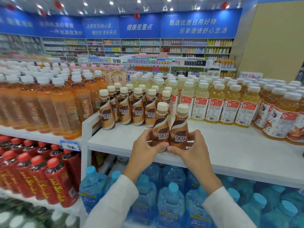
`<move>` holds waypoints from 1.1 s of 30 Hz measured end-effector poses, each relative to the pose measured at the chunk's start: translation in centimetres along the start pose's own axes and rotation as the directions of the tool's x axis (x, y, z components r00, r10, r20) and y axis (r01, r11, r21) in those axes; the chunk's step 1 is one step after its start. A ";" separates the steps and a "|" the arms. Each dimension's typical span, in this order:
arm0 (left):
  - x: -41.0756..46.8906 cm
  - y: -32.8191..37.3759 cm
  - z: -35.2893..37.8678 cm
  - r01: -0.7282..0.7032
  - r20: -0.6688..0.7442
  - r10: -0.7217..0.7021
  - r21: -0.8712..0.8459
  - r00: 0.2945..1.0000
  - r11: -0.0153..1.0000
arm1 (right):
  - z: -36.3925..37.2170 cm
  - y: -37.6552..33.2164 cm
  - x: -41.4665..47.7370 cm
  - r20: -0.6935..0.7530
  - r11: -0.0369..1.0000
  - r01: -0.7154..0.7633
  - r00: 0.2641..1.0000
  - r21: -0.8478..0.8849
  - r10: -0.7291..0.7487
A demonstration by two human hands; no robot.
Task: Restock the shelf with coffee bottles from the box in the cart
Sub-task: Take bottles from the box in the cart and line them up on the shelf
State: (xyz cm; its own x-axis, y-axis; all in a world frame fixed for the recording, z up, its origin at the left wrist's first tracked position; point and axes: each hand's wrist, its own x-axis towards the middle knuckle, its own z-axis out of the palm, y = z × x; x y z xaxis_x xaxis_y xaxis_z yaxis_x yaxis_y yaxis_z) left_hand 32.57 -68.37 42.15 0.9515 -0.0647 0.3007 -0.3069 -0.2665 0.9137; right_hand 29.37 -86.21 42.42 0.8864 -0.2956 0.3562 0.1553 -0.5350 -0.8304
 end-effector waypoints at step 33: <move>6.0 -3.7 -8.8 0.138 -0.480 -0.074 0.099 0.874 0.985 | 15.4 -7.1 5.1 0.090 0.997 0.022 0.996 0.071 -0.028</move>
State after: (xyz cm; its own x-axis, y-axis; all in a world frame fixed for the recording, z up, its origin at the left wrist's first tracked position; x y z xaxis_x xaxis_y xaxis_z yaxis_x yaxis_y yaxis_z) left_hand 39.22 -59.31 43.03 0.8441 0.4253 0.3266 -0.1690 -0.3671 0.9147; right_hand 39.50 -71.71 43.49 0.9172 -0.2084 0.3395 0.2049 -0.4841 -0.8507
